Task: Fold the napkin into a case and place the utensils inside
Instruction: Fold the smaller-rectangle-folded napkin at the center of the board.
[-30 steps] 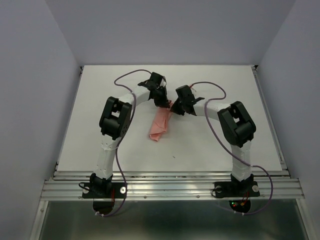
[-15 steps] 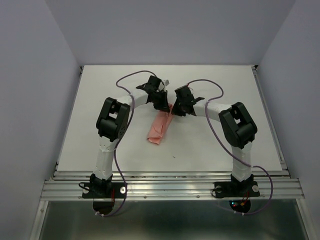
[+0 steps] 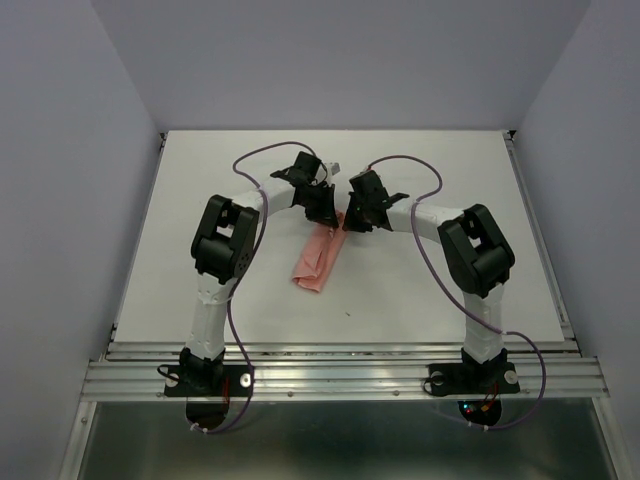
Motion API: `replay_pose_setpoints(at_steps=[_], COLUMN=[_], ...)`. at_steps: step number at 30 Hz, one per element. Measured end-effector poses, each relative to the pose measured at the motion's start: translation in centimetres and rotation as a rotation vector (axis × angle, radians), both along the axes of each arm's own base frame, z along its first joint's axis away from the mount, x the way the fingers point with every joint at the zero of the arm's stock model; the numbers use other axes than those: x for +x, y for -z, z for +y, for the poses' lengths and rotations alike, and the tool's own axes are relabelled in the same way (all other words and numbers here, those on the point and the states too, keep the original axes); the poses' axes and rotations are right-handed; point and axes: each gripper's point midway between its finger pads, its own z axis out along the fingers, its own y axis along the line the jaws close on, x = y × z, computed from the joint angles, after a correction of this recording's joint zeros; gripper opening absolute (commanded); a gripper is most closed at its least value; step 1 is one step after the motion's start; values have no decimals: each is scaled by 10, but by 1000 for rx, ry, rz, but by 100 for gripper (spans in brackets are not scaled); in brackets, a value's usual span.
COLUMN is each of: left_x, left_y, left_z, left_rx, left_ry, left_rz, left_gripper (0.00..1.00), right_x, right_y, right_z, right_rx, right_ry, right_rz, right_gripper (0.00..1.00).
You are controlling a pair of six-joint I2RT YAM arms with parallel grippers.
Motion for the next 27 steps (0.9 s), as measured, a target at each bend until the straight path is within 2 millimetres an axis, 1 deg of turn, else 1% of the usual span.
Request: replay_pose_setpoints(at_steps=[6,11,18,27], left_x=[0,0,0,0], left_y=[0,-1,-1,-1], left_z=[0,1,1,1], left_rx=[-8,-13,-12,-12], left_ry=[-28,-31,-28,-28], left_rz=[22,26,24,24], left_gripper=[0,0,0,0], right_x=[-1,-2,-1,3], right_y=[-1,-5,-9,-17], right_z=[-1,-5,-5,-2], right_rx=[-11,-35,-45,-66], right_ry=[-14,-34,-50,-116], right_rz=[-2,-12,-20,-55], right_gripper=[7,7,9,16])
